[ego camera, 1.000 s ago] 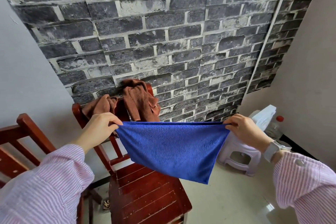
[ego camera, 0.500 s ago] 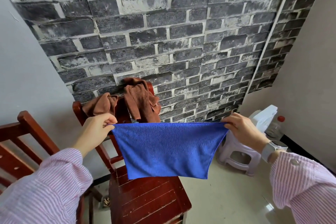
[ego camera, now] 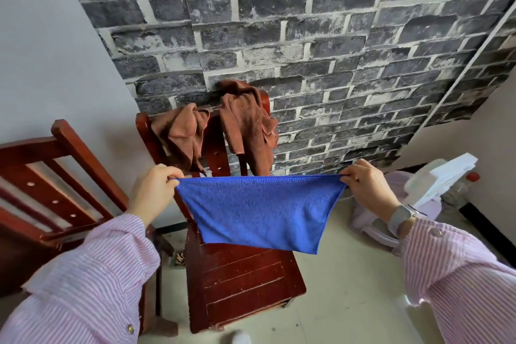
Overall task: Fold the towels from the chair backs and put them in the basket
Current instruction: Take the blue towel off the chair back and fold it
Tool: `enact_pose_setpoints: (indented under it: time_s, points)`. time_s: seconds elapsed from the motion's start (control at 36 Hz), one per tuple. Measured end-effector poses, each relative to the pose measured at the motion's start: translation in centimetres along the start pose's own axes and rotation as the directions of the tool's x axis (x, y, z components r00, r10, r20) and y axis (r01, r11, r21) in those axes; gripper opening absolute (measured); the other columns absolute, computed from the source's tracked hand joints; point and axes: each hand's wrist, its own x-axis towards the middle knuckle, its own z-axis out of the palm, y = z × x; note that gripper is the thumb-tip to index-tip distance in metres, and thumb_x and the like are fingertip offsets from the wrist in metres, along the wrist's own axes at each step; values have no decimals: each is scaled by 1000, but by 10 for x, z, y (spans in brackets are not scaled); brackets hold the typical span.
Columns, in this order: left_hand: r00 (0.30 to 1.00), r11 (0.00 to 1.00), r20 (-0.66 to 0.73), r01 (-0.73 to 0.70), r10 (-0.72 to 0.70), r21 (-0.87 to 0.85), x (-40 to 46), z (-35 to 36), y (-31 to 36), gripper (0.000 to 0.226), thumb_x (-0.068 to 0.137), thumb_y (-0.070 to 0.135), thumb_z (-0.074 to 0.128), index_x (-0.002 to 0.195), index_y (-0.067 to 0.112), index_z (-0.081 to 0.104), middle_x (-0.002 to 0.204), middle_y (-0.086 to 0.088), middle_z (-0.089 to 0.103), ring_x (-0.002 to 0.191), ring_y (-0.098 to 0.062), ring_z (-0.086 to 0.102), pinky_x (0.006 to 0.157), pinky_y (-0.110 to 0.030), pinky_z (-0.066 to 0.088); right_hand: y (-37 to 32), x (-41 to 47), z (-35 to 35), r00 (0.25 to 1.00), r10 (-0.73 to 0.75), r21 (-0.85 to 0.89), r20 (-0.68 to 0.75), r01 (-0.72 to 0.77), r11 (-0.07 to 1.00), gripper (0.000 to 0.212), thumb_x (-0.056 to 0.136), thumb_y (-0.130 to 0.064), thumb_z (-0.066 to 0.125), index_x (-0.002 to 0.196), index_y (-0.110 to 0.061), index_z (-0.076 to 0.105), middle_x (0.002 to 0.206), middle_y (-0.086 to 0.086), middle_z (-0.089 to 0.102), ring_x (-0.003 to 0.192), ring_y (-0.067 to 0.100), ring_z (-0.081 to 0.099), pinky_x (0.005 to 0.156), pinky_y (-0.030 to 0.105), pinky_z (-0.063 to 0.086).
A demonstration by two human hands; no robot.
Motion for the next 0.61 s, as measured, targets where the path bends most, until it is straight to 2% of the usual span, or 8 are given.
enact_pose_setpoints:
  time_s: [0.11, 0.19, 0.31, 0.36, 0.42, 0.5, 0.61]
  points:
    - [990, 995, -97, 103, -103, -4, 10, 6, -14, 18, 81, 2, 57, 86, 14, 70, 94, -8, 64, 88, -30, 60, 76, -34, 43, -14, 25, 33, 999, 39, 10, 12, -39, 999, 13, 81, 2, 60, 91, 3, 69, 88, 22, 57, 86, 36, 56, 81, 31, 39]
    - [980, 993, -163, 114, -119, -40, 15, 6, -29, 18, 80, 1, 57, 88, 12, 69, 96, -8, 64, 87, -32, 60, 77, -35, 44, -25, 36, 51, 999, 46, 31, -11, -46, 998, 13, 82, 1, 59, 90, 2, 69, 87, 21, 56, 84, 36, 57, 78, 36, 43]
    - [970, 995, -233, 49, -68, -86, 11, 8, -51, 16, 81, 0, 57, 86, 11, 67, 92, -6, 62, 80, -30, 60, 75, -38, 48, -36, 41, 72, 997, 44, 77, -60, -39, 996, 15, 82, 2, 58, 93, -1, 68, 91, 19, 56, 85, 33, 57, 79, 33, 43]
    - [965, 994, -259, 19, -46, -105, 3, 14, -63, 15, 81, -2, 57, 85, 9, 66, 90, -6, 61, 77, -29, 59, 73, -37, 48, -37, 36, 84, 997, 16, 85, -81, -9, 996, 16, 80, 4, 58, 92, 0, 68, 91, 19, 58, 85, 29, 56, 79, 26, 39]
    - [965, 994, -261, 10, -39, -113, -8, 25, -75, 14, 80, -4, 59, 85, 8, 66, 90, -6, 61, 77, -26, 59, 73, -32, 44, -37, 25, 97, 997, 6, 85, -83, 1, 996, 16, 79, 0, 57, 91, 1, 68, 89, 21, 57, 83, 26, 55, 74, 22, 37]
    - [970, 994, -238, 28, -51, -101, -31, 49, -98, 14, 79, -4, 61, 85, 8, 66, 91, -6, 63, 80, -15, 55, 71, -23, 38, -31, 2, 120, 997, 36, 89, -69, -29, 996, 20, 80, -9, 55, 91, 1, 69, 90, 21, 57, 83, 18, 49, 73, 26, 39]
    - [990, 995, -133, 43, -55, -87, -76, 99, -134, 12, 79, 2, 59, 83, 11, 66, 90, -3, 64, 84, -12, 54, 73, -21, 39, -7, -40, 160, 996, 57, 45, 67, -60, 997, 14, 82, -10, 62, 91, -5, 71, 88, 15, 56, 78, 19, 51, 67, 21, 40]
